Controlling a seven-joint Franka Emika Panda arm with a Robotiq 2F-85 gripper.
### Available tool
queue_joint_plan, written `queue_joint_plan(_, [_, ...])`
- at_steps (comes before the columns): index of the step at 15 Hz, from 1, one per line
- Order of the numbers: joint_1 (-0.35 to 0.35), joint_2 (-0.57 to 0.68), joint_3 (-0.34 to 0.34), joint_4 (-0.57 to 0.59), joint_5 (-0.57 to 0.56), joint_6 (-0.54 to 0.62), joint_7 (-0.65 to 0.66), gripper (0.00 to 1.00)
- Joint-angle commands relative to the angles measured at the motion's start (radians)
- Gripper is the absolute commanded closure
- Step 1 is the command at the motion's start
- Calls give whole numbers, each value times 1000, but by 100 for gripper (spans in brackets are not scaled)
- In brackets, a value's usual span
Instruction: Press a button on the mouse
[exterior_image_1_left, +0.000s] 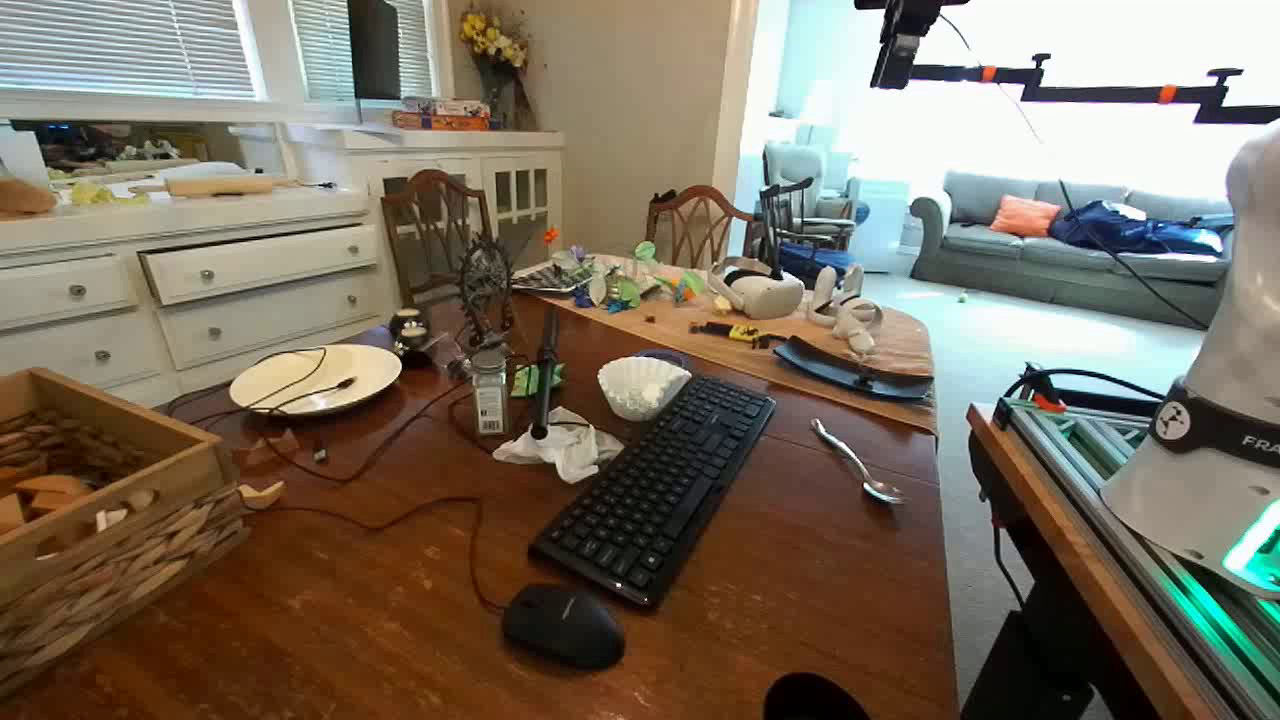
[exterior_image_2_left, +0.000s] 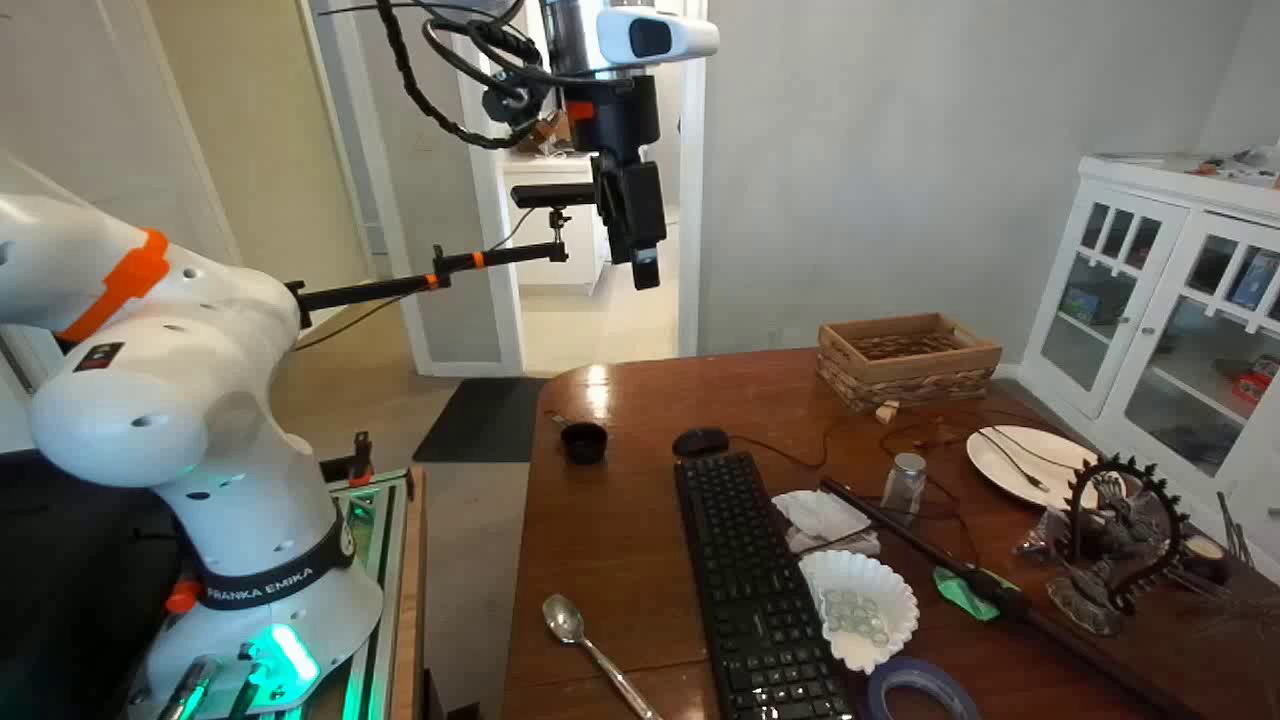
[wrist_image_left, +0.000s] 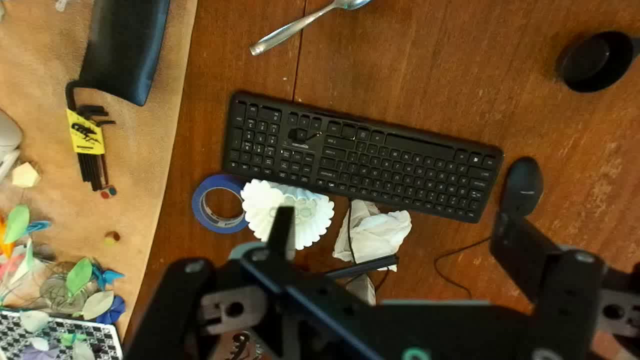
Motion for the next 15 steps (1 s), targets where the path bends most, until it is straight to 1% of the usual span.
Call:
queue_joint_plan(1, [6,1,-4,2,-3,-2,3,0])
queue_joint_plan(8, [6,1,-4,2,-3,-2,3,0])
queue_joint_plan(11, [31,105,-25,13,56,91,-12,0])
queue_joint_plan(15, [86,304,-24,60,172,252,-33,0])
